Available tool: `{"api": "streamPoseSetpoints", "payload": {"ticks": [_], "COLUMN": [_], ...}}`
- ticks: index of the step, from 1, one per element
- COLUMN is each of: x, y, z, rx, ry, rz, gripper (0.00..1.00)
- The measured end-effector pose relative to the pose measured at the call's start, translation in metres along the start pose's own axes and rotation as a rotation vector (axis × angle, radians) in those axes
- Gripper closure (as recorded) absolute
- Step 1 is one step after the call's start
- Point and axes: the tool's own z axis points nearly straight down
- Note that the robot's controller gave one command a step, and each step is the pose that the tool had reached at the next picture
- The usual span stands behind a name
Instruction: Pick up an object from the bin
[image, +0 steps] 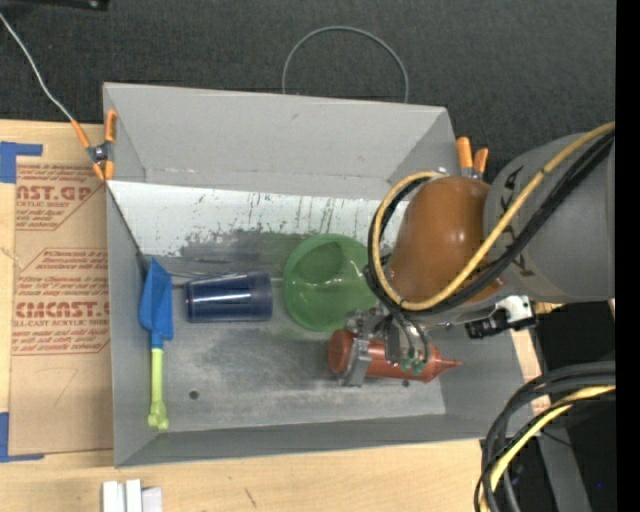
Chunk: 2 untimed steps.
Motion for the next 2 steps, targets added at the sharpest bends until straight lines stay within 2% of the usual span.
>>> {"api": "streamPoseSetpoints", "payload": {"ticks": [1, 2], "x": [-0.01, -0.004], "y": [-0.008, -0.005], "z": [0.052, -0.012], "rx": [-0.001, 0.0], "ry": [-0.01, 0.002], "rz": [-0.006, -0.005], "gripper": [1.0, 1.0]}}
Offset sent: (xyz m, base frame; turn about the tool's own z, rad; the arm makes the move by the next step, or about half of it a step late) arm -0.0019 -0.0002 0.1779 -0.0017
